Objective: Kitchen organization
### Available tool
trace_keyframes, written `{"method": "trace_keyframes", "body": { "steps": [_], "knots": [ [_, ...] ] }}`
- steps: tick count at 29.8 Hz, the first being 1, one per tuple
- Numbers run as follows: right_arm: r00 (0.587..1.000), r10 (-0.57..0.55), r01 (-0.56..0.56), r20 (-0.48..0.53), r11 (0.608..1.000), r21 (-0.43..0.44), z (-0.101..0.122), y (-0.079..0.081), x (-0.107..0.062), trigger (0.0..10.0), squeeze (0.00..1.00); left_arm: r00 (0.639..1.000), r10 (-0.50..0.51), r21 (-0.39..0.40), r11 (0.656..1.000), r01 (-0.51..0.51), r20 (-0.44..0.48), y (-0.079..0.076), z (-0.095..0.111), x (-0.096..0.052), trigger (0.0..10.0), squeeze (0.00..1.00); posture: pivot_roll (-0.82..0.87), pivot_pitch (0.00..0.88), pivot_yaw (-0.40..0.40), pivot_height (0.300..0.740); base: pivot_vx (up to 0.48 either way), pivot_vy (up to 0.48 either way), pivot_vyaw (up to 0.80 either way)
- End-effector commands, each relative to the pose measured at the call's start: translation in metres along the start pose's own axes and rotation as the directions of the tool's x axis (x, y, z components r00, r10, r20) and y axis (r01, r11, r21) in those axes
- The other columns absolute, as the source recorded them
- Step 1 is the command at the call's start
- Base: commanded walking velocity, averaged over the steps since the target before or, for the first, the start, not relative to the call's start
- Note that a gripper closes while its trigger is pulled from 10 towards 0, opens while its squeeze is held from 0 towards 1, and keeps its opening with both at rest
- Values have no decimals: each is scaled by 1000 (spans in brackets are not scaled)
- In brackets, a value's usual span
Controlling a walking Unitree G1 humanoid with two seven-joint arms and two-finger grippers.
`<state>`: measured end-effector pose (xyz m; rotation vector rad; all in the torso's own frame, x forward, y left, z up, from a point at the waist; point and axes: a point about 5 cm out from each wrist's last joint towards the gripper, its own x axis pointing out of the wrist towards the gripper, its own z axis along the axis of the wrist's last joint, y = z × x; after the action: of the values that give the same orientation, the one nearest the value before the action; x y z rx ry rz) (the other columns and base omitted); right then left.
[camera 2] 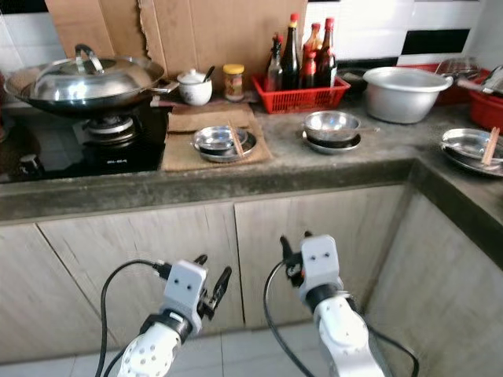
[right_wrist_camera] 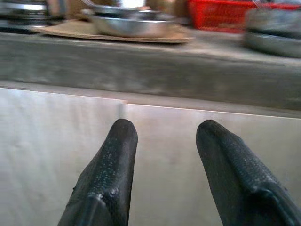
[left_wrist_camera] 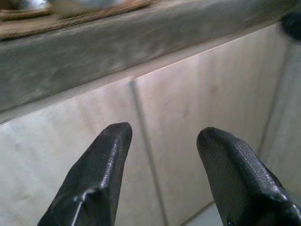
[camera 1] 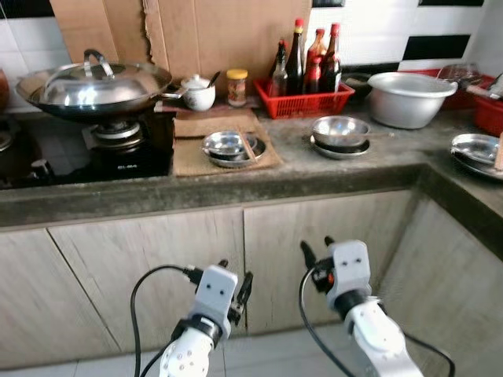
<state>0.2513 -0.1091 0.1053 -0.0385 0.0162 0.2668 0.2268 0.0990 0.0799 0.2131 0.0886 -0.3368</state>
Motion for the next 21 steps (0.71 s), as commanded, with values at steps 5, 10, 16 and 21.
{"method": "trace_keyframes", "body": {
  "steps": [5, 10, 16, 21],
  "knots": [
    [1000, 8, -8, 16, 1000, -14, 3, -2, 0, 10000, 0, 1000, -5, -3, 1000, 5, 15, -3, 4, 3, 10000, 0, 45, 0, -39, 740, 316, 0, 0],
    [999, 31, -30, 17, 998, -52, 3, 0, 1, 10000, 0, 1000, -5, -4, 1000, 5, 16, -3, 5, 3, 10000, 0, 46, 0, -42, 740, 319, 0, 414],
    [1000, 22, -22, 16, 1000, -16, 3, 1, 3, 10000, 0, 1000, -3, -5, 1000, 3, 16, -3, 5, 3, 10000, 0, 47, 0, -43, 740, 320, 0, 667],
    [1000, 7, -6, 15, 1000, -24, 3, -3, 6, 10000, 0, 1000, -2, -6, 1000, 2, 17, -3, 5, 3, 10000, 0, 46, 0, -44, 740, 320, 0, 0]
  ]
}}
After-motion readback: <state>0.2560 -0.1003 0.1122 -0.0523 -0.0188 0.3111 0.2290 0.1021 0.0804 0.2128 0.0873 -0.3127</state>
